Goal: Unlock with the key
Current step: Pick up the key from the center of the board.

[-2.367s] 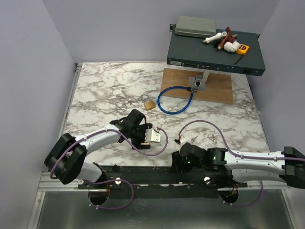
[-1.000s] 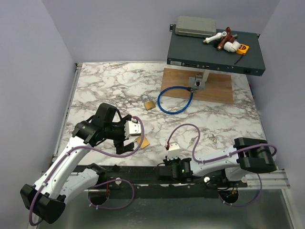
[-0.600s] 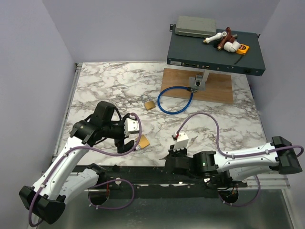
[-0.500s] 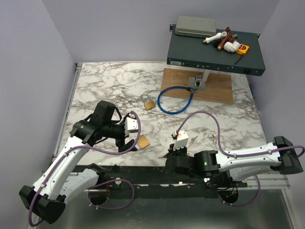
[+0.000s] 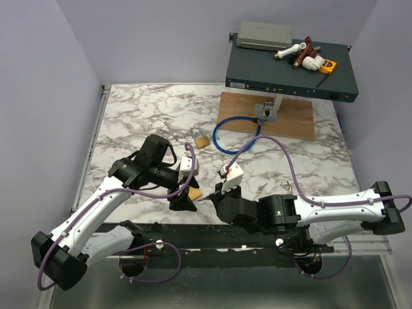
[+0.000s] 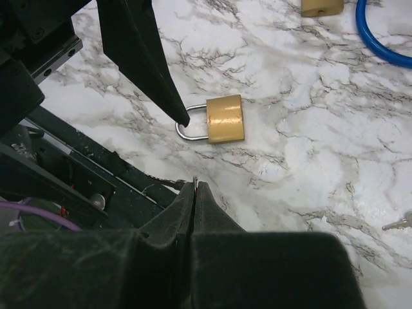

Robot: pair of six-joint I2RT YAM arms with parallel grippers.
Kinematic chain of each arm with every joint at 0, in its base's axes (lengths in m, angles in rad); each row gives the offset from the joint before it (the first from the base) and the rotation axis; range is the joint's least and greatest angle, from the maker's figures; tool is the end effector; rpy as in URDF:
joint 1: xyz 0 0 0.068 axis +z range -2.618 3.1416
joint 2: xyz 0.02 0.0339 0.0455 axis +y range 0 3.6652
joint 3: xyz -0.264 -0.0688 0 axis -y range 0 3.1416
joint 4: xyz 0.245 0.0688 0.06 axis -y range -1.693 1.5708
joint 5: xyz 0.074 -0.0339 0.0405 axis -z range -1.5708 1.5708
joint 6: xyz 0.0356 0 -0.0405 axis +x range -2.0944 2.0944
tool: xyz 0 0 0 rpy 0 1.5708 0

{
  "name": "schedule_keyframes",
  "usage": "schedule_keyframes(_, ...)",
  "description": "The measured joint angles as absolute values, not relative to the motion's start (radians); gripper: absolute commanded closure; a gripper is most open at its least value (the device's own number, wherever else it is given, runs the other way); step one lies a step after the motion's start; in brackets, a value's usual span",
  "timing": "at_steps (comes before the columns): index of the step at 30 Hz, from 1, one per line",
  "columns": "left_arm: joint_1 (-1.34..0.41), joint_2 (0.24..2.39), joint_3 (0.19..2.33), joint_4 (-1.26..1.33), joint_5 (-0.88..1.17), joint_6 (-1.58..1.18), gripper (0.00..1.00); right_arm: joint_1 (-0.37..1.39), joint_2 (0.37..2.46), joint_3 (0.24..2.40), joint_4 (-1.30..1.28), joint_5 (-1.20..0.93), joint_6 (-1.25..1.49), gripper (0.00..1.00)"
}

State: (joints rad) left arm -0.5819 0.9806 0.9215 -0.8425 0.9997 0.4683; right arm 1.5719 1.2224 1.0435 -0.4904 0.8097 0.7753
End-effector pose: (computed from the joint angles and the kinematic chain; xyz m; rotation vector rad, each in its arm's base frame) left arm 0.1331 -0.1234 0.3051 1.4930 1.7274 -1.2673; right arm 0.0255 0.2590 0.3159 -0.3967 2.0212 0.5658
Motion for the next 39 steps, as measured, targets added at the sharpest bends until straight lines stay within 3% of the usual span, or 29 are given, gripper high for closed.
schedule_keyframes(14,-0.633,1.008,0.920,-0.780,0.968,0.407,0.50,1.572,1.236,1.050,-0.430,0.820,0.698,0.99)
schedule_keyframes(18,-0.635,1.008,0.920,-0.778,0.945,0.408,0.69,1.572,1.236,1.050,-0.410,0.820,0.690,0.99)
schedule_keyframes(22,-0.635,1.008,0.920,-0.779,0.928,0.415,1.00,1.572,1.236,1.050,-0.398,0.820,0.683,0.99)
schedule_keyframes(27,-0.638,1.008,0.922,-0.794,0.918,0.445,1.00,1.571,1.236,1.050,-0.389,0.820,0.678,0.99)
schedule_keyframes(32,-0.638,1.008,0.955,-0.827,0.922,0.472,1.00,1.571,1.183,1.013,-0.344,0.817,0.668,0.75)
schedule_keyframes(34,-0.637,1.008,0.976,-0.848,0.925,0.480,1.00,1.568,1.120,0.974,-0.305,0.804,0.652,0.60)
schedule_keyframes(39,-0.635,1.008,1.027,-0.908,0.958,0.500,1.00,1.519,0.928,0.881,-0.198,0.722,0.574,0.48)
